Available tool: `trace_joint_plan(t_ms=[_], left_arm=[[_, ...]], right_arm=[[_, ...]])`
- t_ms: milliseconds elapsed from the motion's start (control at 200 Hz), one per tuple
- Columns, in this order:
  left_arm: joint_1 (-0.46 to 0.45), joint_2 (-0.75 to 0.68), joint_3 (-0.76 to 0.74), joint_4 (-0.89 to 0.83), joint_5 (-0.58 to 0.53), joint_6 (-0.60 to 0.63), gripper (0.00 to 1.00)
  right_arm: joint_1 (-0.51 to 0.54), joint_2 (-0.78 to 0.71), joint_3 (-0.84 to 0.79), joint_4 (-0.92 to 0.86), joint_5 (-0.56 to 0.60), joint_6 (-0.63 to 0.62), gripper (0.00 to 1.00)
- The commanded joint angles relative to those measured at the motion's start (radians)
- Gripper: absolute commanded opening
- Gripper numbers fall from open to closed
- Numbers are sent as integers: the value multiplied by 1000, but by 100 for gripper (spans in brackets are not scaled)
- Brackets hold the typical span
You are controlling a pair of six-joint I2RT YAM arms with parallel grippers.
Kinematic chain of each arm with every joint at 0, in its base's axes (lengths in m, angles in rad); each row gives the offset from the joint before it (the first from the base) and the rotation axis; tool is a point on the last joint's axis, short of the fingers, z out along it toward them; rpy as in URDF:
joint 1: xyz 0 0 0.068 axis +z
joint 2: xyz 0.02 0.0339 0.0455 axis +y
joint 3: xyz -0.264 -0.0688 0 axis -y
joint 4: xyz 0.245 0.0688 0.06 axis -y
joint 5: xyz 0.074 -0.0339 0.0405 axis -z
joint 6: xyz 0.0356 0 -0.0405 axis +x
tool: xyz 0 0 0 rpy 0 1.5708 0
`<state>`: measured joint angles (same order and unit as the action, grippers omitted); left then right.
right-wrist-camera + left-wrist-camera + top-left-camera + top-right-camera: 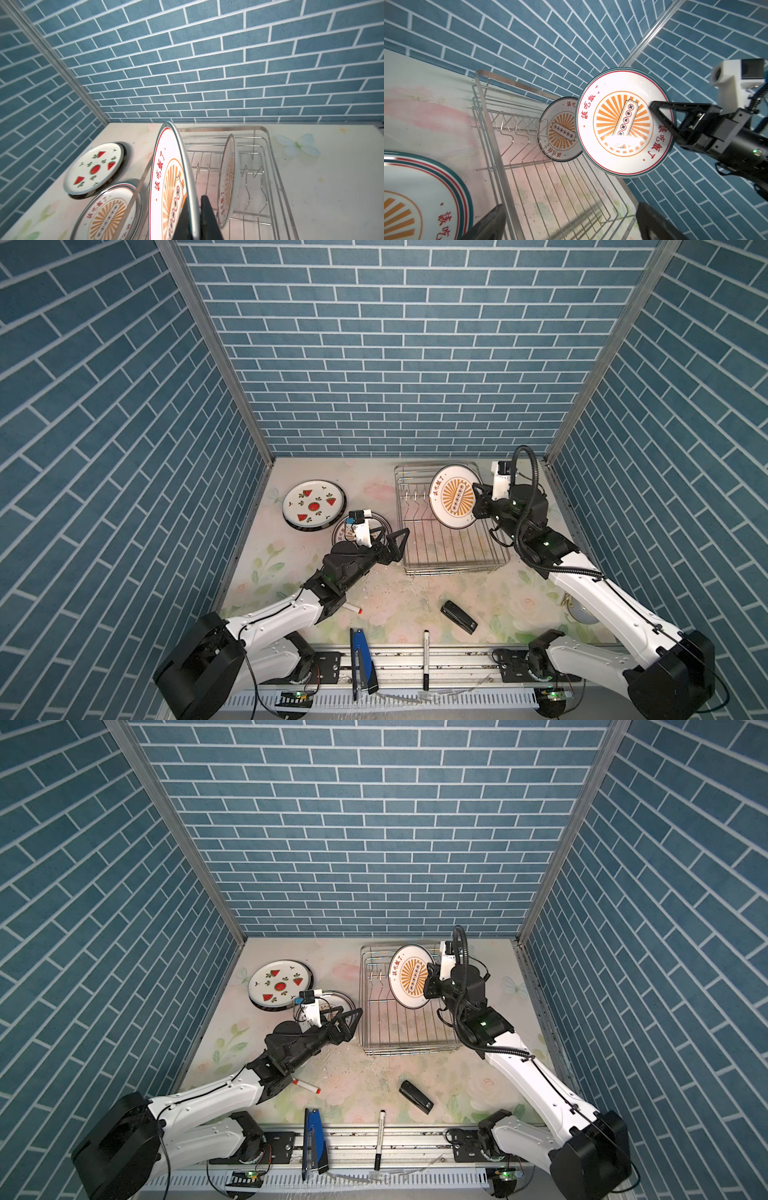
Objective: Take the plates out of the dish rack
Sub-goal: 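Grasp and lift the sunburst plate out of the rack with the right gripper, then grasp the plate rim with the left gripper while right holds it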
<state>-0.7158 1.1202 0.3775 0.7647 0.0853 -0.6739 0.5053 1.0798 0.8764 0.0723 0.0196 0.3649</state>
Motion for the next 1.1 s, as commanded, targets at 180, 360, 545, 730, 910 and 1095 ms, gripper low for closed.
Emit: trace_joint_plan(t_ms=[180, 360, 545, 730, 910, 1095], left_arm=[[-9, 13, -20, 209, 172, -41, 100], [-33, 25, 15, 136, 104, -20, 100], [-57, 77, 63, 146, 108, -32, 92], [-80, 36, 89, 59, 52, -4, 76], [-80, 72, 114, 68, 61, -27, 60], [-80, 111, 147, 71, 77, -39, 42]], right_arm=[[-119, -89, -157, 275, -482, 287, 0], [-182, -85, -226, 449, -634, 418, 0], [-185, -56, -238, 484, -709, 441, 0], [-185, -39, -247, 493, -719, 433, 0], [-185, -26, -248, 515, -731, 436, 0], [-185, -27, -253, 518, -723, 431, 0]])
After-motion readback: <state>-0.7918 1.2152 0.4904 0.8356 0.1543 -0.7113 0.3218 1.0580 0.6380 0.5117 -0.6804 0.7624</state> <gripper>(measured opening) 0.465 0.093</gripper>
